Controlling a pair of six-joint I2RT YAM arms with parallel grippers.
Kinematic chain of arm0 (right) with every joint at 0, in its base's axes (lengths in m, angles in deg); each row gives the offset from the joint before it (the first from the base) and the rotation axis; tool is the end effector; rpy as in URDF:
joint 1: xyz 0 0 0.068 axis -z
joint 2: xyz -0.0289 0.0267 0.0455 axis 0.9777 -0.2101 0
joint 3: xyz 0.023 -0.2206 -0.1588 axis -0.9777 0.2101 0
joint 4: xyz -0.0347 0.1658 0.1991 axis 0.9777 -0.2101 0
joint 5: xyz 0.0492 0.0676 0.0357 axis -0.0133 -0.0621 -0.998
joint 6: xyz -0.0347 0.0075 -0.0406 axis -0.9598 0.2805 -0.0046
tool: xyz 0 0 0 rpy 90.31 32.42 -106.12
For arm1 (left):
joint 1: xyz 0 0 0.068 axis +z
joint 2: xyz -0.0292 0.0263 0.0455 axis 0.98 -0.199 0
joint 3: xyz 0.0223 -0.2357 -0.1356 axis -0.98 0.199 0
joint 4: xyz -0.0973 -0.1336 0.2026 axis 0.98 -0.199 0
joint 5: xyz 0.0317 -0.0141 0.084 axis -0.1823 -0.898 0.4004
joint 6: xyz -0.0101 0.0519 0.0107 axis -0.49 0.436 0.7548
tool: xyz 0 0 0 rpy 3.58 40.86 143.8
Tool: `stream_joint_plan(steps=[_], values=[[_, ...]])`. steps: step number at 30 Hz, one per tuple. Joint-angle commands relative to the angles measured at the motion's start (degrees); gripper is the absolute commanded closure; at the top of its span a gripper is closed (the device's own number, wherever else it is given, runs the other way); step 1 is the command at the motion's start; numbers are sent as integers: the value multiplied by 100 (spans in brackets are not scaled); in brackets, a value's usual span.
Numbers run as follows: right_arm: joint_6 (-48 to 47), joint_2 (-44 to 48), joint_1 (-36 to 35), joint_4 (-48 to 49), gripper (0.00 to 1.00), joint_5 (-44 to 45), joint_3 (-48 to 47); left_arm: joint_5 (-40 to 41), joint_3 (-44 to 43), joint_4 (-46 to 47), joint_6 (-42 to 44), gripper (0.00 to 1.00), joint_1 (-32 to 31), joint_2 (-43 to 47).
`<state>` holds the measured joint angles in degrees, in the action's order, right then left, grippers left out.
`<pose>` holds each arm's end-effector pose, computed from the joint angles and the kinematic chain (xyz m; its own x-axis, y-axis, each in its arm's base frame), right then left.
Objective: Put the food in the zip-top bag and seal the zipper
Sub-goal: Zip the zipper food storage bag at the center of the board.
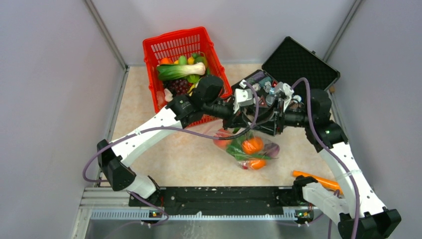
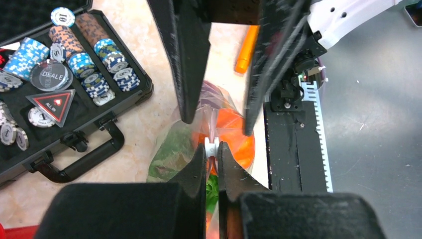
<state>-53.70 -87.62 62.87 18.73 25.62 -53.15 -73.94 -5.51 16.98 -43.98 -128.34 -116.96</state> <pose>0.1654 0.0762 0.3636 -0.3245 -0.0848 -0.9421 -0.9180 0.2683 0.2921 0.1988 -0.2705 0.3949 -0.0899 0.3663 -0.9261 0.9949 -0.0090 -0.1002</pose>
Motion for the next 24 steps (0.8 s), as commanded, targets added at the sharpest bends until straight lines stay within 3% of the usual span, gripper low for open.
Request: stream_joint_plan(steps=[1,4,8,13,15,19,21,24], values=[[222,97,-49,560,48,-338,-123,-237,51,37,-116,100,37,178],[355,161,-47,677,39,18,-102,-383,-36,161,-185,100,34,177],[125,206,-47,377,38,337,-275,-490,-135,448,-290,100,34,263],[4,231,-47,140,56,239,-543,-585,-315,730,-467,100,35,394],[8,311,-52,33,58,175,-651,-564,-243,972,-582,100,34,539],[-251,765,-53,-165,40,425,-860,454,413,1921,-753,100,34,1108],[-313,1007,-50,-246,36,681,-901,258,589,2133,-731,100,34,1240],[-402,1114,-45,-525,34,944,-1028,-139,230,1715,-693,100,34,1015]])
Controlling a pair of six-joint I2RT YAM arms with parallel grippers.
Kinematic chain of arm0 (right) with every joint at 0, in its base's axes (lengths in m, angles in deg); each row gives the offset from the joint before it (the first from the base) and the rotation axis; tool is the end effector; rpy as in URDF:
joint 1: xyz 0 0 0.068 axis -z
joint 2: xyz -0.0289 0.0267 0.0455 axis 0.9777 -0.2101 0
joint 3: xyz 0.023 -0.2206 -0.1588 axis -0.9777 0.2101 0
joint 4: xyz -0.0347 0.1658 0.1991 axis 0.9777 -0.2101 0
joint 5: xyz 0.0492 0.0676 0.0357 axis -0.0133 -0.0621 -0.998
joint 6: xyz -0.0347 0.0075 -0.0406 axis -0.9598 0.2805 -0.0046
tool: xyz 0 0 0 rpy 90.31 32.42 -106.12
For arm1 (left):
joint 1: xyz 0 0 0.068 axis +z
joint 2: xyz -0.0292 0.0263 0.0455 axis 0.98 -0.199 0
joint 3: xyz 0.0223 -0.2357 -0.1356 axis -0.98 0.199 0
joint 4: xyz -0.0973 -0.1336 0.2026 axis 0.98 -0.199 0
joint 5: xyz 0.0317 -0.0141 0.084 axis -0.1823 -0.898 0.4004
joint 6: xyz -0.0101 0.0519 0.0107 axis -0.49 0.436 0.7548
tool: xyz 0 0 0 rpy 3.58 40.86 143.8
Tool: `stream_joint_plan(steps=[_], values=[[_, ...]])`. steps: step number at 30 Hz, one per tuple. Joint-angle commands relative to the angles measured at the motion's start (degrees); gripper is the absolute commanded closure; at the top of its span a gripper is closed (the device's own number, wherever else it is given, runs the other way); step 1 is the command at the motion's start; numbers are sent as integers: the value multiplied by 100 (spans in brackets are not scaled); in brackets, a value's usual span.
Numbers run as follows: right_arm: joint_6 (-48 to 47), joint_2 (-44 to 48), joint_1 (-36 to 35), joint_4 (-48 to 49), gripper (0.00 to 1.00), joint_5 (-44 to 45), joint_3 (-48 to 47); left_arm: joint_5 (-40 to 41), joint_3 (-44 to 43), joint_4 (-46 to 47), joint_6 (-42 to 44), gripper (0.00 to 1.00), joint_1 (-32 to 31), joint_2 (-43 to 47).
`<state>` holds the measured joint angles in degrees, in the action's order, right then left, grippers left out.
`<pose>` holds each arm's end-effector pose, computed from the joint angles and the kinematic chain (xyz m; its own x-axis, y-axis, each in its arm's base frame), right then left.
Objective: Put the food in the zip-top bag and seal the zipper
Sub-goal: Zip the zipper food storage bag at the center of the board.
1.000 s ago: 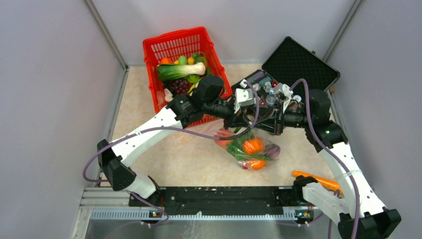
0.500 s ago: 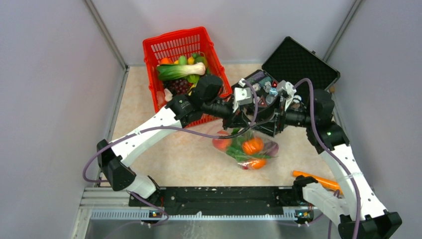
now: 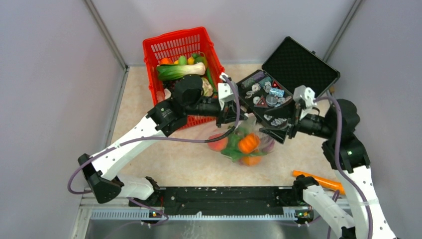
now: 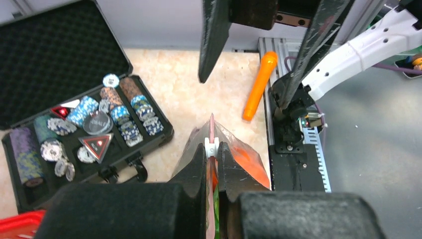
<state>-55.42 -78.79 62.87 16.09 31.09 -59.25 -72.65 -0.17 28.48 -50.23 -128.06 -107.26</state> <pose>0.1177 0.0615 0.4136 -0.0952 -0.0409 -0.9946 -0.9349 0.3469 0.0753 0.1748 -0.2389 0.4326 -0.0282 0.1657 -0.9858 0.9992 0.0337 -0.0229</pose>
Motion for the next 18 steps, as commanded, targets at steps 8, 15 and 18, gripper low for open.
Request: stream_joint_plan(steps=[8,15,18], values=[[-406,-67,-51,-546,40,-174,-413,-1019,-827,-171,267,100,-43,-282],[-5,-224,-45,88,50,-486,-62,-1126,-1188,-737,478,100,-95,-520],[-79,-393,-51,-47,51,-518,-124,-1129,-1179,-755,492,100,-121,-558]])
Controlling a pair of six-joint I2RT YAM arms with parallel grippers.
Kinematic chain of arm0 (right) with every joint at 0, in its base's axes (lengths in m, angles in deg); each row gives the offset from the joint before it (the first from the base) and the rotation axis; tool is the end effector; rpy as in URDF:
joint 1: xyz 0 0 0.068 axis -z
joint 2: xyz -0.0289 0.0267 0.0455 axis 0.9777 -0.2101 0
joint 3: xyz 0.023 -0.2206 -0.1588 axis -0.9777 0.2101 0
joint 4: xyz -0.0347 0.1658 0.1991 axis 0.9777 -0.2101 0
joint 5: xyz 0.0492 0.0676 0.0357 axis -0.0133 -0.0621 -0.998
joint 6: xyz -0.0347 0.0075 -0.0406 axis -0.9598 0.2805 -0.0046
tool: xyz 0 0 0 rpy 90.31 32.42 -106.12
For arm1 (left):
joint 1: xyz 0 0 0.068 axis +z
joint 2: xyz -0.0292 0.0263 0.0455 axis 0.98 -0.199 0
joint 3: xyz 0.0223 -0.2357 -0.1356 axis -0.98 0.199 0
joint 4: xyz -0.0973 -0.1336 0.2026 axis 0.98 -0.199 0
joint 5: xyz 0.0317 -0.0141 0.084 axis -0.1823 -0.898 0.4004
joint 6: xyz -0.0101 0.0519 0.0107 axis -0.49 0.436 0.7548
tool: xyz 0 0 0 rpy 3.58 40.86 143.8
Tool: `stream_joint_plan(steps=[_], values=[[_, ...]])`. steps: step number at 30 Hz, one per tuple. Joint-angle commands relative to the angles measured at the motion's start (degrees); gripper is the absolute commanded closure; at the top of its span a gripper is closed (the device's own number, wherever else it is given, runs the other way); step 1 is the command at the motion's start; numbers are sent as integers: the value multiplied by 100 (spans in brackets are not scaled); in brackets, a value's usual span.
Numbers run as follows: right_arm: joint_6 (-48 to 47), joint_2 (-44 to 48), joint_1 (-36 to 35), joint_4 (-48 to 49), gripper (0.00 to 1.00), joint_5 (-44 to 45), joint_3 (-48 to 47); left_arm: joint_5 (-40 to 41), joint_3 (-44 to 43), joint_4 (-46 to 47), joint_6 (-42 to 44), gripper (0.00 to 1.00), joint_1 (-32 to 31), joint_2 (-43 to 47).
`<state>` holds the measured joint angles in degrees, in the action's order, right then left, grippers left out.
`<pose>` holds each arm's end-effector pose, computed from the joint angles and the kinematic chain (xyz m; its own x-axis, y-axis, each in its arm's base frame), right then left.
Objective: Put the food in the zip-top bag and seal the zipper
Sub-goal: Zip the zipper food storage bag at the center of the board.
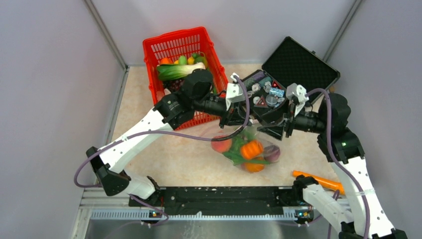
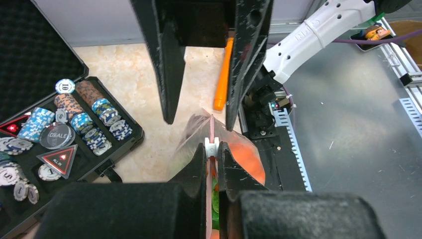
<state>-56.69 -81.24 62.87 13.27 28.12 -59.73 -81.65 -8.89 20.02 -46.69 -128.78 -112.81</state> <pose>0.1266 0.0649 0.4070 -0.1538 -0.0677 -0.9858 -0.9458 0.2989 0.1270 0.1777 -0.2545 0.4425 -0.0240 0.2105 -0.9773 0.9886 -0.1401 -0.0545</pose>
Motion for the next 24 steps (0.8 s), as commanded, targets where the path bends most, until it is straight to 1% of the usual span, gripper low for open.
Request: stream_joint_plan(steps=[1,4,9,12,14,21,24], values=[[46,-186,-54,229,51,-236,-90,-228,-308,90,135,100,-58,-13],[64,-246,-50,336,52,-495,-86,-218,-289,75,129,100,-87,-44],[230,-289,-47,635,53,-620,-3,-172,-289,63,117,100,-148,-110],[230,-352,-47,651,60,-688,17,-123,-281,71,109,100,-176,-138],[230,-384,-48,614,63,-699,60,-54,-265,90,96,100,-190,-156],[-259,-438,-47,-39,63,-587,92,149,-190,91,68,100,-198,-177],[-268,-416,-51,11,69,-659,113,165,-170,105,56,100,-203,-163]])
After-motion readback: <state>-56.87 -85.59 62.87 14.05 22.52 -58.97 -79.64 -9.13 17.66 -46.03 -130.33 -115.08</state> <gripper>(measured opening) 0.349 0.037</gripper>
